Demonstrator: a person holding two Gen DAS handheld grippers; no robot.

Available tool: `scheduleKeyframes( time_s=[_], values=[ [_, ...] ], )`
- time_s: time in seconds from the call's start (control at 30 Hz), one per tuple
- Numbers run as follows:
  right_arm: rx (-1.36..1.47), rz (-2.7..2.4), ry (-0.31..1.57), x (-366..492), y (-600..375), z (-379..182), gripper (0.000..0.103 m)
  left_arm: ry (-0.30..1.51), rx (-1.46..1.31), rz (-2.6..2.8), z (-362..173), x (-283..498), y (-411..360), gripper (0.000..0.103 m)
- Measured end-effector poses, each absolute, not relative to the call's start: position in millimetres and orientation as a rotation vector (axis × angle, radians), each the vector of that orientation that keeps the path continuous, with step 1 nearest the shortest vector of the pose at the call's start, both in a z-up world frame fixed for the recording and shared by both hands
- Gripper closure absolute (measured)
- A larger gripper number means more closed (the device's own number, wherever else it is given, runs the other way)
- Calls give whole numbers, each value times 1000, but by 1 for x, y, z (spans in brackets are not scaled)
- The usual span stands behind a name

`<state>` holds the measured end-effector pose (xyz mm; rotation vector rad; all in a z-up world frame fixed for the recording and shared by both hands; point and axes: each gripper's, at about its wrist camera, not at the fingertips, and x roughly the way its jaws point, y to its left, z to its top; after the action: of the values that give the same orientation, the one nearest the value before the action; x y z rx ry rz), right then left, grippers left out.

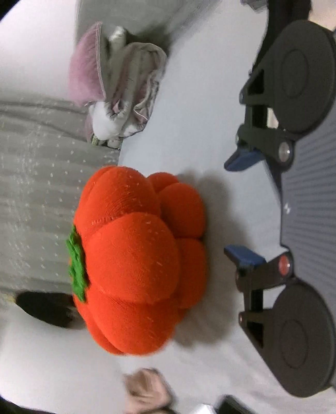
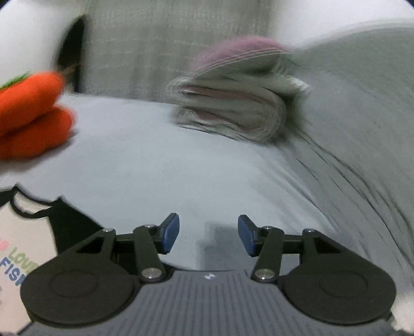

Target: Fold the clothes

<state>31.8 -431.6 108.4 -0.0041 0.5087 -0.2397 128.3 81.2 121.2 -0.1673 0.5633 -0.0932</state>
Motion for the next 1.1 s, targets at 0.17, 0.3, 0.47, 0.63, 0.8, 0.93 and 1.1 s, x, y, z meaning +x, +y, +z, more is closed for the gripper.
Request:
scheduleKeyframes(
  time_s=[0.17, 0.3, 0.47, 0.63, 0.8, 0.93, 1.1],
  values=[
    [249, -445, 485, -23, -514, 95, 49, 660, -316, -134, 107, 75, 73, 27],
    [266, -575, 478, -41, -539, 83, 49, 709, -292, -169, 89, 66, 51, 27],
    [232, -573, 500, -40, -550, 80, 50, 755, -247, -204, 73, 66, 30, 27],
    [209, -562, 554, -32, -561, 76, 65, 776, -233, -232, 69, 68, 23, 27],
    [147, -563, 542, -34, -549, 83, 91, 773, -239, -231, 69, 66, 22, 27],
    [121, -612, 375, -51, -536, 115, 91, 771, -239, -236, 70, 65, 21, 27],
    [143, -657, 435, -46, -543, 104, 91, 787, -234, -237, 67, 66, 18, 27]
  ],
)
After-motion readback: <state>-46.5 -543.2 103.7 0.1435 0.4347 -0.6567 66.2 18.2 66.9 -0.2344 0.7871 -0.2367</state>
